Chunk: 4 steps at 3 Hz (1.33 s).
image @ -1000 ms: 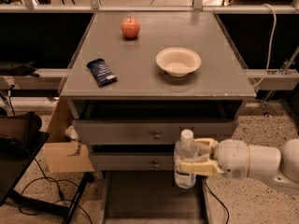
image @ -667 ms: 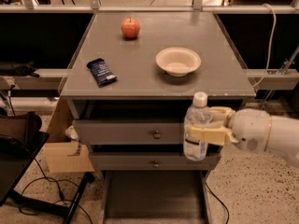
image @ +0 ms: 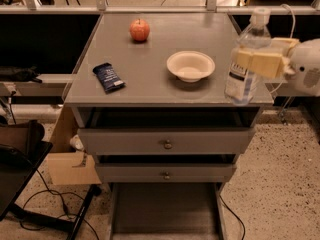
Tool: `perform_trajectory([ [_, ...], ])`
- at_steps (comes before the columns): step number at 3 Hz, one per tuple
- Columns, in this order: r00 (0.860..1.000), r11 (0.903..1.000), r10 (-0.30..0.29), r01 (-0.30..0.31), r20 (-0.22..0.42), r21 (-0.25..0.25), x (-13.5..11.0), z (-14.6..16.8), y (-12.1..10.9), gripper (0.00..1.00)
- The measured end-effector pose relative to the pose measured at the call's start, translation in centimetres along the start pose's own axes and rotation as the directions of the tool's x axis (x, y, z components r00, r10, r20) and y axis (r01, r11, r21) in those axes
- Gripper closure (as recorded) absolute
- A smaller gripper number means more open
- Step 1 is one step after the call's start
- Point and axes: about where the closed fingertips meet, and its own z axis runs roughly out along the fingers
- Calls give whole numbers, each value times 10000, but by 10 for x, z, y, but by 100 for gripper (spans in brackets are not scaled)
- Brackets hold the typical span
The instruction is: Pick blue plastic bottle from bottom drawer and place on counter
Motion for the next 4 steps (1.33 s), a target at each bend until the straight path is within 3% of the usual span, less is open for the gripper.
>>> perform_trajectory([
  [1, 9960, 9935, -336, 243, 827, 1112, -47, -9, -56, 100],
  [3, 9949, 9936, -452, 355, 903, 1070, -57, 7, -62, 100],
  [4, 9920, 9901, -515, 356, 1154, 1354, -81, 34, -91, 100],
])
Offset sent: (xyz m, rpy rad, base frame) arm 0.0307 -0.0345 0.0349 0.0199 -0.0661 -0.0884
